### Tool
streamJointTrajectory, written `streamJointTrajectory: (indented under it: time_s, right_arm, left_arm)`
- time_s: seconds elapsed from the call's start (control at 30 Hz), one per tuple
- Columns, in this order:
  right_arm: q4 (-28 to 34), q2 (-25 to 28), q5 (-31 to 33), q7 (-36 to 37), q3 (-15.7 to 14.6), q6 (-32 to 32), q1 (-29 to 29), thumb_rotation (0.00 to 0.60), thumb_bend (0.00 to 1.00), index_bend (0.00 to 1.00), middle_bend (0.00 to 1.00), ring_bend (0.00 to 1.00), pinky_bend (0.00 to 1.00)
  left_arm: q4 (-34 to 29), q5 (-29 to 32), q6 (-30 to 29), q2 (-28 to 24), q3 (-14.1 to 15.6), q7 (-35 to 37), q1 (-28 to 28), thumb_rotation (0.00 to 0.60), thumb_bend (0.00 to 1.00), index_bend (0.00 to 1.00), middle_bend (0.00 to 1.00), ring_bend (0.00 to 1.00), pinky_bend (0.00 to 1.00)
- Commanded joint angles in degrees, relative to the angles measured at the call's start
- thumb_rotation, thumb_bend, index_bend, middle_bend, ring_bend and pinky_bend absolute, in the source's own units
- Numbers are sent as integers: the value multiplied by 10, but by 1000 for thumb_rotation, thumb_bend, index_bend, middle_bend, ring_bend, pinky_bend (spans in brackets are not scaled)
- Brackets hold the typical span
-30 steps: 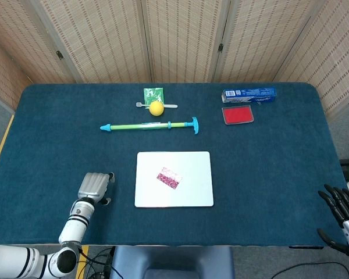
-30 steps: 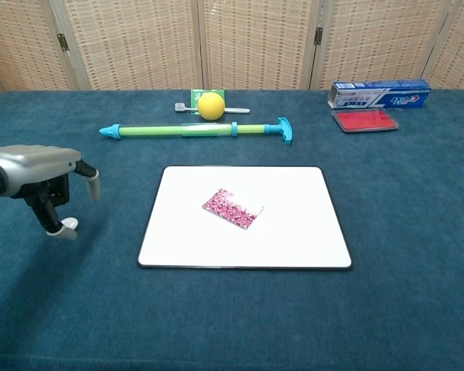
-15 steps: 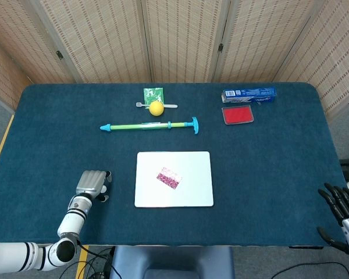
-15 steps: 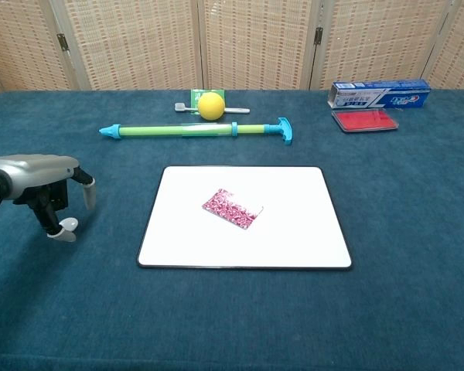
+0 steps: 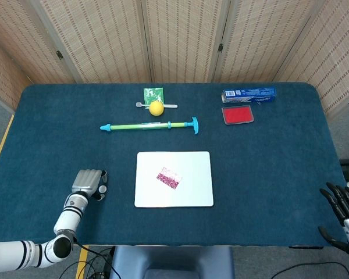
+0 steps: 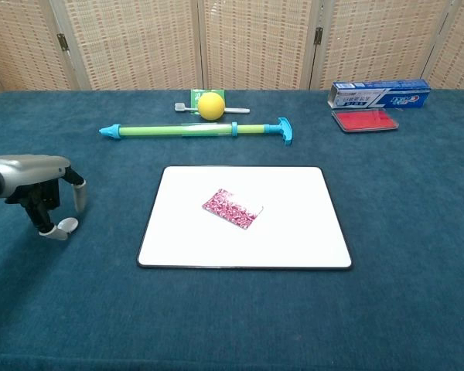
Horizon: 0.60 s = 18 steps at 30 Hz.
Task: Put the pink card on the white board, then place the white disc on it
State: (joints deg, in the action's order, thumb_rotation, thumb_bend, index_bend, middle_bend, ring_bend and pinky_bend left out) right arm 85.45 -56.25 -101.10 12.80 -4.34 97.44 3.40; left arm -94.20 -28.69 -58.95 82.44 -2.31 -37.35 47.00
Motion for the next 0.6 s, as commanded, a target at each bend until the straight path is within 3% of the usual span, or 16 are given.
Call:
streamJointTrajectory:
  time_s: [0.03,0.6]
  right_arm:
    - [0,-1,1,0,1,2,1,600,204,0,0,0,0]
    - [4,-2,6,-10,3,-4,0,600,204,0,0,0,0]
  left_arm:
    - [5,-2,6,-1,0,6,-3,600,249,456,1000,1000,888]
    - [41,-10,40,9,-2,24,-6,600,255,508,1000,1000,888]
